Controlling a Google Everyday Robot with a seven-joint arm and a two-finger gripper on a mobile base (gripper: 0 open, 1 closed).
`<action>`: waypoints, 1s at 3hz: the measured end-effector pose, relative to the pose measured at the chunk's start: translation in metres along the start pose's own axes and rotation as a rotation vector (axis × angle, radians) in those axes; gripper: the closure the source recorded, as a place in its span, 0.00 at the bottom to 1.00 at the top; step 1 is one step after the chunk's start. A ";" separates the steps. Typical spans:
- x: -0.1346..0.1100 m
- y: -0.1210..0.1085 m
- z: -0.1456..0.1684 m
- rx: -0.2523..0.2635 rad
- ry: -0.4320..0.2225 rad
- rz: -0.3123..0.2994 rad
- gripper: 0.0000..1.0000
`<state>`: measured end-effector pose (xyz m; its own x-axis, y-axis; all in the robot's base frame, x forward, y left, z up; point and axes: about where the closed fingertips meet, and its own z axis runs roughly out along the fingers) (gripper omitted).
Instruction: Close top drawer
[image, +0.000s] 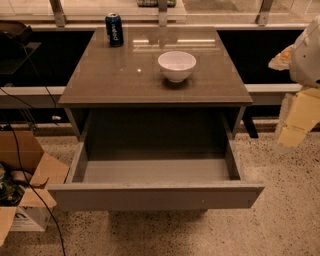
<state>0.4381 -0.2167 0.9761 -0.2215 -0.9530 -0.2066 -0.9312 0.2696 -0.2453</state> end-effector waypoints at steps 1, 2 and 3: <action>0.000 0.000 0.000 0.000 0.000 0.000 0.00; 0.000 0.001 -0.001 0.002 -0.004 -0.004 0.19; 0.008 0.019 0.014 -0.040 -0.018 -0.032 0.42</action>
Offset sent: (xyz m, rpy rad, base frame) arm -0.0029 -0.0012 -0.0041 0.0080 0.0103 0.0146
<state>0.4224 -0.2174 0.9568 -0.1869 -0.9582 -0.2164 -0.9486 0.2333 -0.2138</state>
